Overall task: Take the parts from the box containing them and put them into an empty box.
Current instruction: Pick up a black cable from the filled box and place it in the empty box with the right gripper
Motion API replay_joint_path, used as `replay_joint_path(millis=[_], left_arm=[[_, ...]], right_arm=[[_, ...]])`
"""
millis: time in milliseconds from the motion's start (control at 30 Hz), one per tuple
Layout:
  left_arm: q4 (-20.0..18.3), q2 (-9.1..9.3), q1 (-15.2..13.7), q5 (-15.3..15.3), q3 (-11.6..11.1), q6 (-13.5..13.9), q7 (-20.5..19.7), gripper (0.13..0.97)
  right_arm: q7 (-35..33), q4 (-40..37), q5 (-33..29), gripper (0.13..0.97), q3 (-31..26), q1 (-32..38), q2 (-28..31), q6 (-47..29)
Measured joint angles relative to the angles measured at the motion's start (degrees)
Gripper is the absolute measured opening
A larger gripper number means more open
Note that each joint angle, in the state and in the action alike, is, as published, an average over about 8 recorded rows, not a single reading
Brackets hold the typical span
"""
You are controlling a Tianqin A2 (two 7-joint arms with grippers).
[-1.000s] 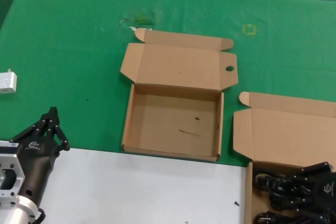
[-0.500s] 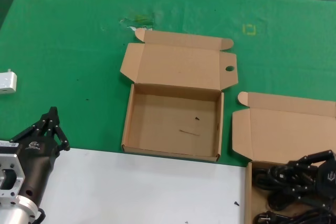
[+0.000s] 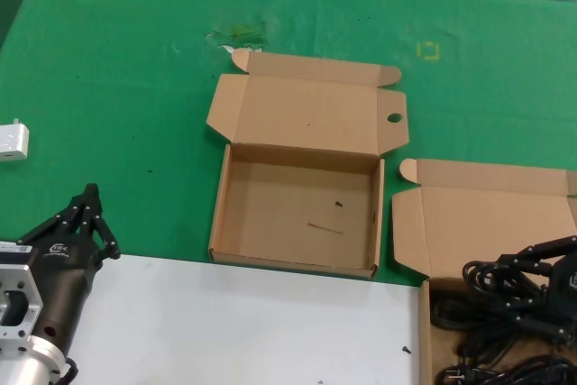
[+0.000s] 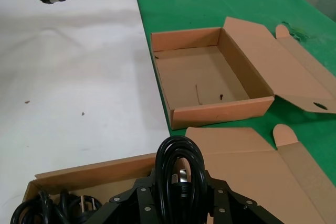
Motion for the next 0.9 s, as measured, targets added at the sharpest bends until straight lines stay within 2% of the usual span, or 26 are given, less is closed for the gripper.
replay_joint_path(millis=[533, 900], left_arm=[[0.0, 0.0, 0.0, 0.0, 0.0, 0.0, 0.0, 0.139], [0.0, 0.0, 0.0, 0.0, 0.0, 0.0, 0.0, 0.139]], right_arm=[[1.2, -0.6, -0.78, 0.309, -0.48, 3.78, 0.17, -1.16], [1.04, -3.13, -2.08, 0.309, -1.68, 8.99, -2.0, -1.95]])
